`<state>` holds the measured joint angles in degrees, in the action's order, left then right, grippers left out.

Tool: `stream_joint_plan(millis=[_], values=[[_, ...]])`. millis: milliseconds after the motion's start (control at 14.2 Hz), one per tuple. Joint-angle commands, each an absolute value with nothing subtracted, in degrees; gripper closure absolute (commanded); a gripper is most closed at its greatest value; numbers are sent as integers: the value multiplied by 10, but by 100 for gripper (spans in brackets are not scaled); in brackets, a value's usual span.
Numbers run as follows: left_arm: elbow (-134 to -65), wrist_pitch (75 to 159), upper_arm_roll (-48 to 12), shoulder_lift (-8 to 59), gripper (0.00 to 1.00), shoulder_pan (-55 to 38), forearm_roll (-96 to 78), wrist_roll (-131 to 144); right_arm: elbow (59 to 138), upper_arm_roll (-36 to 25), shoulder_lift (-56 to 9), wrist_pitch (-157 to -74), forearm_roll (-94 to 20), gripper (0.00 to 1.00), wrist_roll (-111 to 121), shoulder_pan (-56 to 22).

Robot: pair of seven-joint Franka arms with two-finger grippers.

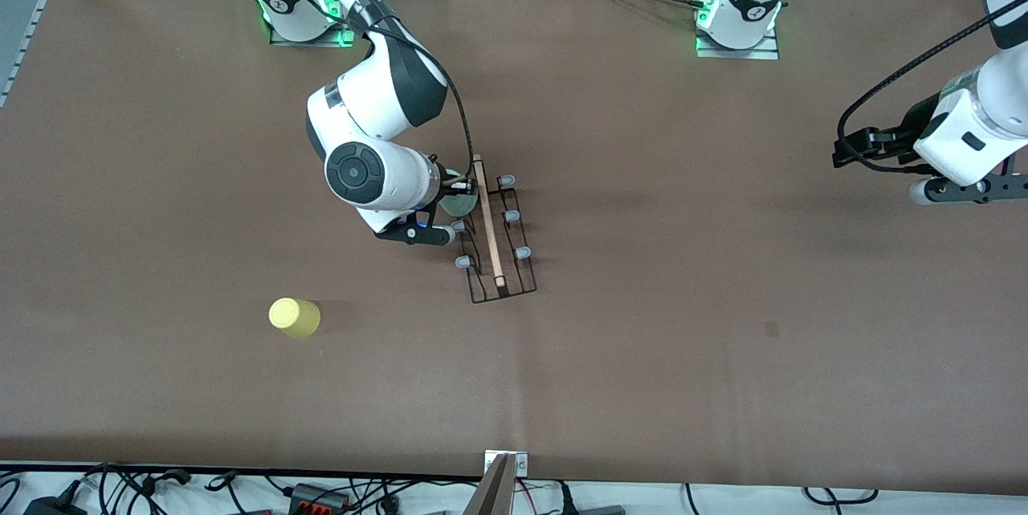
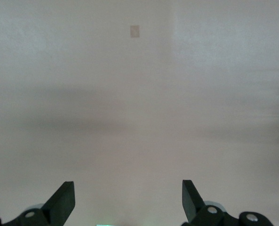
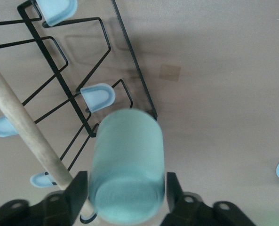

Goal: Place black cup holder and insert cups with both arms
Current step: 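Place the teal cup onto a rack peg with the right gripper, then move the right gripper to the yellow cup and grasp it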

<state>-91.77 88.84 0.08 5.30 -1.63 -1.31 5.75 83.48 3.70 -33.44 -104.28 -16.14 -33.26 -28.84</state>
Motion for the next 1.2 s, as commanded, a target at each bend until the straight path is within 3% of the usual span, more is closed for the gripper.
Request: stream_joint_plan(millis=[0,211,423,634,845,1127], values=[[-918,895,3,39,0,-13,-16,44,824,33,-333,-1036,-163,0,-346,-288],[-918,892,4,39,0,-13,-16,43,820,15,-320,-1034,-149,0,-345,-280],[-916,894,5,40,0,-13,-16,43,795,-57,-324,-1040,-134,0,-347,-276],[-916,893,5,39,0,-5,-16,42,792,-116,-361,-1125,-77,0,-341,-265],[-915,886,4,39,0,-5,-16,42,788,-122,-395,-1221,-41,0,-308,-227],[-915,889,4,42,0,-5,-6,44,748,-118,-439,-1229,-47,0,-178,-178]])
